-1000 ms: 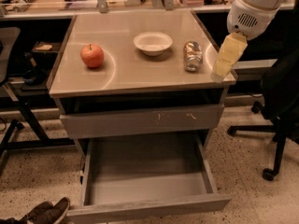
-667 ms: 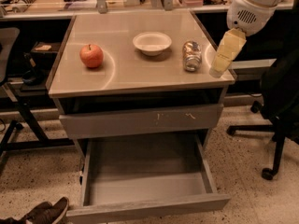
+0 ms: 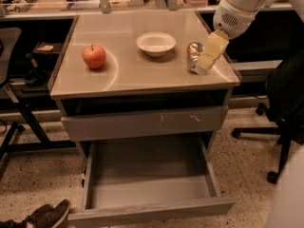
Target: Place orange can into middle drawer
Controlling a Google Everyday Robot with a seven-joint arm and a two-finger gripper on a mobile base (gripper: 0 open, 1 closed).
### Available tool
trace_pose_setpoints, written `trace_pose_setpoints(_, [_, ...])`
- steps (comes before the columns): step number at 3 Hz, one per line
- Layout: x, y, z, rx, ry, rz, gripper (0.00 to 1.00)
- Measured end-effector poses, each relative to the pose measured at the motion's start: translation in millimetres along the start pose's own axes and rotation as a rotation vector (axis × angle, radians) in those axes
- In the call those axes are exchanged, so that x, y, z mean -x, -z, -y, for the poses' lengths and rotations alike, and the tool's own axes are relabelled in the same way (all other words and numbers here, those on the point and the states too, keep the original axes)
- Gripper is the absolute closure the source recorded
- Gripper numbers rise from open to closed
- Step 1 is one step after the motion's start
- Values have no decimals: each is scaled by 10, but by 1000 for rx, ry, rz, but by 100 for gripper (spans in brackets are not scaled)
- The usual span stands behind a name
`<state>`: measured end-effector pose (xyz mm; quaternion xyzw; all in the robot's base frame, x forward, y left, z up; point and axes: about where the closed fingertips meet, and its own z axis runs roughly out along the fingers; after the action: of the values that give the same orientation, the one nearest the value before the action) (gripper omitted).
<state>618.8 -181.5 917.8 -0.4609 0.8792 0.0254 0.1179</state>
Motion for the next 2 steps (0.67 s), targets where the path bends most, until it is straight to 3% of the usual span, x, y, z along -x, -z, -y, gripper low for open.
trace_pose_setpoints(1, [501,-213,159,18,-54,0,0])
trace_pose_setpoints(2, [564,-234,203,4,-51,22,0])
